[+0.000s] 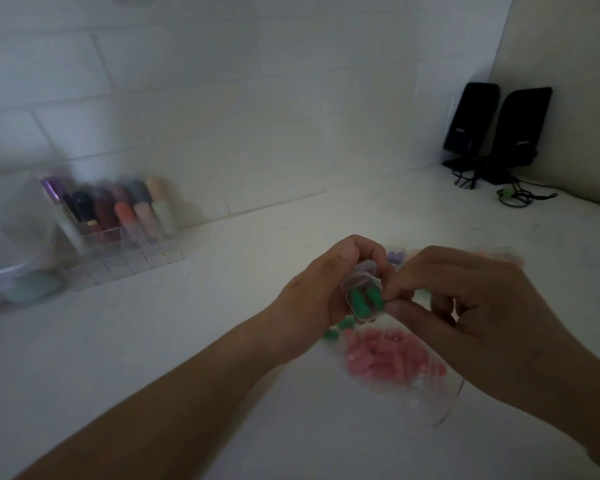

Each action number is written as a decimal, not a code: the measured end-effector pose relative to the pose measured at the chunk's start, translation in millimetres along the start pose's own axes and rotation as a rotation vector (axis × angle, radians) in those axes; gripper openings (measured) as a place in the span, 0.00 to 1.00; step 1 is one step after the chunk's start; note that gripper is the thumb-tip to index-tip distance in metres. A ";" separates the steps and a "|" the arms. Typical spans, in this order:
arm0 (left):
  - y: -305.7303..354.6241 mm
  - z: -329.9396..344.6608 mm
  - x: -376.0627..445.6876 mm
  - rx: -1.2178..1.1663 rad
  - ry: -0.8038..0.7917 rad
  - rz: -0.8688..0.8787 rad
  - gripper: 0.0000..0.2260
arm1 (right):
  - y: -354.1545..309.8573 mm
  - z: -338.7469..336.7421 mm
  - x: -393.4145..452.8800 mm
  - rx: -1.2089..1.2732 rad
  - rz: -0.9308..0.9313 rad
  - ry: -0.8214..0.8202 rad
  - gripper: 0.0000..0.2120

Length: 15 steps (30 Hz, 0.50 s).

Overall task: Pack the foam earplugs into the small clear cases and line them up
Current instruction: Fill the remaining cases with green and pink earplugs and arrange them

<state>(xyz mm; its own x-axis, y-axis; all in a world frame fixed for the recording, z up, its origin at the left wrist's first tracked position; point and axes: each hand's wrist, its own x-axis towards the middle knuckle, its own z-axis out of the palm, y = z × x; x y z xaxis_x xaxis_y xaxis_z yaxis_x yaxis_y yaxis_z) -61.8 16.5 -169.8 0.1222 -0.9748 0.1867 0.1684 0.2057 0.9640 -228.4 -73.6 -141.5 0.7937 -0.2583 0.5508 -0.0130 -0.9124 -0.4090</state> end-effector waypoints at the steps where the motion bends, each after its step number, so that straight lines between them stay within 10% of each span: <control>1: 0.9 0.8 -0.1 0.000 -0.008 0.000 0.21 | 0.2 -0.5 -0.3 -0.002 0.014 -0.013 0.05; 5: 0.7 0.3 -0.9 0.094 0.007 0.025 0.09 | -2.3 -5.4 -0.3 -0.014 0.025 0.049 0.03; 9: 0.6 -1.0 -4.0 0.228 0.002 0.124 0.25 | -1.1 -11.8 -0.4 0.081 0.154 0.219 0.04; 15: 1.1 2.4 -3.9 0.382 0.034 0.158 0.38 | -4.1 -4.6 0.3 -0.048 0.254 0.038 0.08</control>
<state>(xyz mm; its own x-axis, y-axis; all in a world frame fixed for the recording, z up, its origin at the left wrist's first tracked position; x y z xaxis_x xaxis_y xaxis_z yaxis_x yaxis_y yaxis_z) -64.4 20.2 -169.0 0.1511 -0.9289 0.3381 -0.2292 0.2998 0.9261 -230.9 -71.5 -136.2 0.7377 -0.4922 0.4622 -0.2389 -0.8306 -0.5031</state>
